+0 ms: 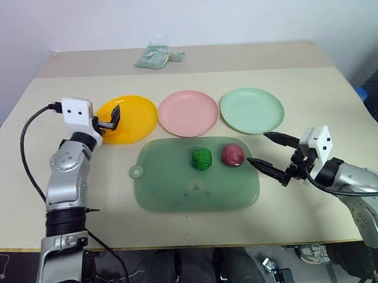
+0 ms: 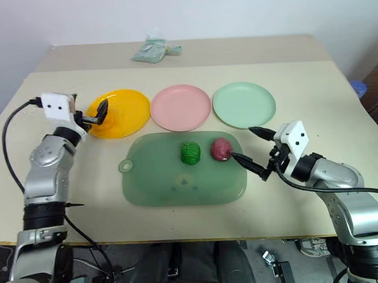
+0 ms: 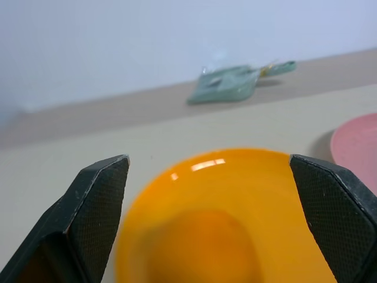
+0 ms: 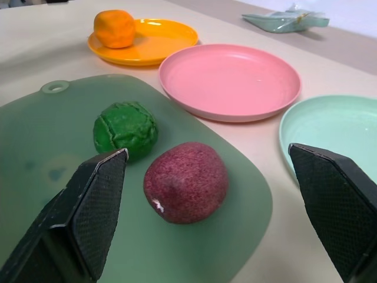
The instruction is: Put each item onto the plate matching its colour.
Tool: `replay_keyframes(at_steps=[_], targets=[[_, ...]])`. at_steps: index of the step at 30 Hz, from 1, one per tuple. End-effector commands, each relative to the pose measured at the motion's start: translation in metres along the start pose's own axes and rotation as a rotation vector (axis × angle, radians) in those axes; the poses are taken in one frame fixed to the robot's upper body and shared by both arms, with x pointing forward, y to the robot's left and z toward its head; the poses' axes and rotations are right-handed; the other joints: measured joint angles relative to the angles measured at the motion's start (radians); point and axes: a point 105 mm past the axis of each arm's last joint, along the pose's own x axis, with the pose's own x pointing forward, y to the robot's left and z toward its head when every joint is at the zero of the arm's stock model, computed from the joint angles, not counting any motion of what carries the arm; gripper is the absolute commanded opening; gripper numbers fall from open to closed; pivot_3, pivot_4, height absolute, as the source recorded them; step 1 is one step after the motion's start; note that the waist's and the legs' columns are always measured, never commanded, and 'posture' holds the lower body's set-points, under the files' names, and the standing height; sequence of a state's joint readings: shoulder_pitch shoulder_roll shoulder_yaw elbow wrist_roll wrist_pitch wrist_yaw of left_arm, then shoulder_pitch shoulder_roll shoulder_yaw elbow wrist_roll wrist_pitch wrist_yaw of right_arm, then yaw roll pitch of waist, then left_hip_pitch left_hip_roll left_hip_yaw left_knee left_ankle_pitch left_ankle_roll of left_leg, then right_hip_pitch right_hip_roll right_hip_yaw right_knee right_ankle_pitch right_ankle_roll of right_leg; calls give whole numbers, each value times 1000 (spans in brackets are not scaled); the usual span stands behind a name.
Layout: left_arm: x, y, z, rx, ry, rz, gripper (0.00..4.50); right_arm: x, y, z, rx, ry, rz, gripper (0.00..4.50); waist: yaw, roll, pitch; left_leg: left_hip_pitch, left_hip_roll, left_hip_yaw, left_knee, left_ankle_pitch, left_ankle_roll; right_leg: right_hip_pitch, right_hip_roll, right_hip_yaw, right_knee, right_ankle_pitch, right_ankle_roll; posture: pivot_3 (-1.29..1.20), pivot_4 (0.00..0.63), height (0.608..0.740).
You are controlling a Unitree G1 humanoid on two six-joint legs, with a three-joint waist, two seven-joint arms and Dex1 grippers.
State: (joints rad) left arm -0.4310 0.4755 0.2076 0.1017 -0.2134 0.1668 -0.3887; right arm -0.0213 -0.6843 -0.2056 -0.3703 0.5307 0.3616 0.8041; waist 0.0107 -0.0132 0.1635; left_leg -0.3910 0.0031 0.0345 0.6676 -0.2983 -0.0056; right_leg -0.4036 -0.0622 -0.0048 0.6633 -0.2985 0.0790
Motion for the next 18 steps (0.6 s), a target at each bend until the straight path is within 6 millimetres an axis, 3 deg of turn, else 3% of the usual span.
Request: replay_keyframes(at_steps=[1,12,14,18], targets=[[-8,-54,16,60,-59,-334,4437,6,7,17,-58,-41,39,4500,2,0,0,0,0,0,0,0,0,0,0,0,0,0,0,0,150,739],[-35,-160,-2,-59,30,-860,4437,10,9,21,-59,-55,61,4500,0,0,0,0,0,0,0,-2,4,0,0,0,0,0,0,0,150,739],[-33,-168,-3,-64,38,-905,4437,9,9,21,-60,-52,59,4500,0,0,0,0,0,0,0,-2,4,0,1,0,0,0,0,0,150,739],[-24,-168,2,-67,19,-897,4437,7,10,22,-64,-47,62,4500,1,0,0,0,0,0,0,-2,4,0,1,0,0,0,0,0,150,739]])
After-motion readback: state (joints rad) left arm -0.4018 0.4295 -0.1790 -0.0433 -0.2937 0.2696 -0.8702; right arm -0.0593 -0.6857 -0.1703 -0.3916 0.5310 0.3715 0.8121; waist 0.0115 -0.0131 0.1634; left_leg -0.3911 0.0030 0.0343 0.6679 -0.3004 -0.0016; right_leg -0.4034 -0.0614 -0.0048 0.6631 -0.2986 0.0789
